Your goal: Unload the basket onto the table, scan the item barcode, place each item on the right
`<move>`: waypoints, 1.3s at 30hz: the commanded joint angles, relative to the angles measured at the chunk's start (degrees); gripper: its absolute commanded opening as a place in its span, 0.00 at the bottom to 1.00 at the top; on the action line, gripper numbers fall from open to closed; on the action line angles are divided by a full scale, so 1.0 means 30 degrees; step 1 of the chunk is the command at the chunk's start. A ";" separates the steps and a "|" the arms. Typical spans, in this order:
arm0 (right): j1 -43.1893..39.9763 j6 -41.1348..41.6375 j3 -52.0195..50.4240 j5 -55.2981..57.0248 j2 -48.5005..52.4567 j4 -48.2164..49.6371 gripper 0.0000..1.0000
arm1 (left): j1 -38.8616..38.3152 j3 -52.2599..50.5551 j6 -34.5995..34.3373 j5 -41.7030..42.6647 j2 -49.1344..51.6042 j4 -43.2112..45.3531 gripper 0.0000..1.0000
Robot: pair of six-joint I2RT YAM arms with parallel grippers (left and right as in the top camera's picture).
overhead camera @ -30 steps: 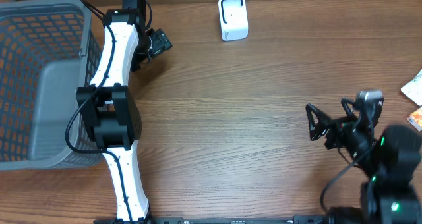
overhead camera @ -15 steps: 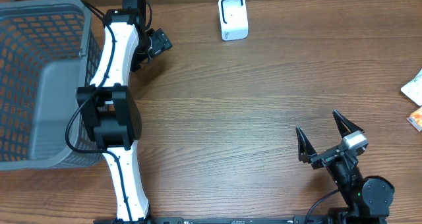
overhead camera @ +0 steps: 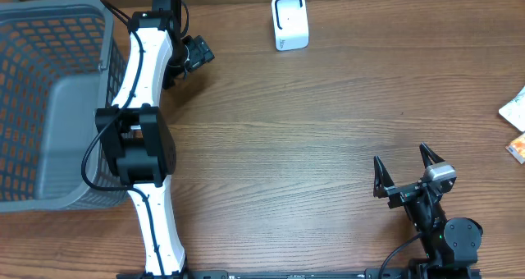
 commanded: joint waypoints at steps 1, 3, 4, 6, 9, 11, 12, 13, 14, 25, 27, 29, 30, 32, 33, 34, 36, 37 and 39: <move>0.0117 0.0044 -0.0204 0.0342 -0.0189 0.0066 1.00 | -0.0051 -0.0058 -0.0299 -0.0124 -0.0350 0.0007 1.00; 0.0117 0.0044 -0.0204 0.0350 -0.0189 0.0073 1.00 | -0.0051 -0.0058 -0.0306 -0.0124 -0.0350 0.0007 1.00; 0.0117 0.0044 -0.0204 0.0350 -0.0189 0.0080 1.00 | -0.0051 -0.0058 -0.0306 -0.0124 -0.0350 0.0007 1.00; 0.0117 0.0044 -0.0204 0.0350 -0.0189 0.0073 1.00 | -0.0058 -0.0058 -0.0299 -0.0124 -0.0350 0.0007 1.00; 0.0117 0.0044 -0.0204 0.0350 -0.0189 0.0073 1.00 | -0.0051 -0.0058 -0.0299 -0.0124 -0.0350 0.0007 1.00; 0.0117 0.0044 -0.0204 0.0342 -0.0189 0.0080 1.00 | -0.0051 -0.0058 -0.0306 -0.0124 -0.0350 0.0007 1.00; 0.0117 0.0044 -0.0204 0.0350 -0.0189 0.0080 1.00 | -0.0051 -0.0058 -0.0299 -0.0124 -0.0350 0.0007 1.00; 0.0117 0.0044 -0.0204 0.0350 -0.0189 0.0080 1.00 | -0.0051 -0.0058 -0.0299 -0.0124 -0.0350 0.0000 1.00; 0.0117 0.0044 -0.0204 0.0350 -0.0189 0.0080 1.00 | -0.0051 -0.0058 -0.0299 -0.0124 -0.0350 0.0007 1.00; 0.0117 0.0044 -0.0204 0.0350 -0.0189 0.0080 1.00 | -0.0051 -0.0058 -0.0299 -0.0124 -0.0350 0.0000 1.00; 0.0117 0.0044 -0.0204 0.0350 -0.0189 0.0080 1.00 | -0.0051 -0.0058 -0.0299 -0.0124 -0.0350 0.0007 1.00; 0.0117 0.0044 -0.0204 0.0350 -0.0189 0.0080 1.00 | -0.0051 -0.0058 -0.0299 -0.0131 -0.0350 0.0007 1.00; 0.0117 0.0044 -0.0204 0.0350 -0.0189 0.0080 1.00 | -0.0051 -0.0058 -0.0299 -0.0131 -0.0350 0.0000 1.00; 0.0117 0.0044 -0.0204 0.0342 -0.0189 0.0080 1.00 | -0.0087 -0.0058 -0.0299 -0.0124 -0.0481 0.0000 1.00; 0.0117 0.0044 -0.0204 0.0350 -0.0189 0.0080 1.00 | -0.0270 -0.0058 -0.0299 -0.0131 -0.0714 0.0000 1.00; 0.0117 0.0044 -0.0204 0.0350 -0.0189 0.0080 1.00 | -0.0393 -0.0058 -0.0299 -0.0131 -0.0933 0.0000 1.00; 0.0117 0.0044 -0.0204 0.0350 -0.0189 0.0080 1.00 | -0.0714 -0.0058 -0.0299 -0.0124 -0.1603 -0.0007 1.00; 0.0117 0.0044 -0.0204 0.0350 -0.0189 0.0080 1.00 | -0.0969 -0.0058 -0.0299 -0.0124 -0.2164 0.0000 1.00; 0.0117 0.0044 -0.0204 0.0350 -0.0189 0.0080 1.00 | -0.1501 -0.0058 -0.0306 -0.0124 -0.3446 0.0000 1.00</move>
